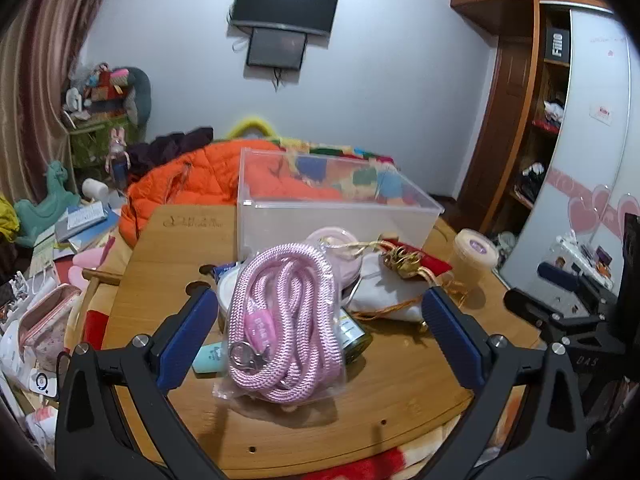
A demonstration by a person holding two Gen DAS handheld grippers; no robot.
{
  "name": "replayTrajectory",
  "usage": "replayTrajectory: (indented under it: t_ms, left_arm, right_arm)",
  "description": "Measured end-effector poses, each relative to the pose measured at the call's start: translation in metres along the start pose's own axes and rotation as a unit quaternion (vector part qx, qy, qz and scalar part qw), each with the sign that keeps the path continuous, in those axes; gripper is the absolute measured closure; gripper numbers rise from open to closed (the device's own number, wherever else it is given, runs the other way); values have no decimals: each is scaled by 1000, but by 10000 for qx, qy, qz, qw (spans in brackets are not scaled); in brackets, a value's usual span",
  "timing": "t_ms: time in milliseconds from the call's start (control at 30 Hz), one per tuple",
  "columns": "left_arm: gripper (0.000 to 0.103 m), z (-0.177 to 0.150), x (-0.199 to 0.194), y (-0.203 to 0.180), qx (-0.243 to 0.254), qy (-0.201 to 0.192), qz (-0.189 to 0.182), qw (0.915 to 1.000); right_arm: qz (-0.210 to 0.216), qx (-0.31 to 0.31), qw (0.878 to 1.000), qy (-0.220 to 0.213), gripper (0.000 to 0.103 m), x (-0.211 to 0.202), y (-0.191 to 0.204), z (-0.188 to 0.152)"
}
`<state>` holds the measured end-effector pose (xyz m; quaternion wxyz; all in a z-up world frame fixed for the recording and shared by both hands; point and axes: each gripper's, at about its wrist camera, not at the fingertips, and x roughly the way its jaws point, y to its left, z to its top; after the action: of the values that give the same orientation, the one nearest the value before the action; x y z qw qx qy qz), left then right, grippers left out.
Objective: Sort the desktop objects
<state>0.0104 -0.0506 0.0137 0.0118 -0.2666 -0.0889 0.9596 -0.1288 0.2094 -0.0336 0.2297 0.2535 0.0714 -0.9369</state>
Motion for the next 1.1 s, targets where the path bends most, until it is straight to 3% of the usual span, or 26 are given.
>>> replayTrajectory:
  t_ms: [200, 367, 567, 800, 1100]
  left_arm:
    - [0, 7, 31, 17, 117, 945, -56, 9954]
    - [0, 5, 42, 25, 137, 1165, -55, 9931]
    - [0, -4, 61, 33, -4, 1574, -207, 9873]
    - [0, -6, 77, 33, -175, 1680, -286, 9852]
    - [0, 2, 88, 28, -242, 1631, -310, 9858]
  right_arm:
    - [-421, -330, 9986, -31, 0, 2, -11, 6]
    - [-431, -332, 9983, 225, 0, 14, -26, 10]
    - [-149, 10, 9979, 632, 0, 35, -51, 10]
    - [229, 399, 9940, 991, 0, 63, -72, 12]
    - [383, 83, 9915, 1240, 1, 95, -59, 17]
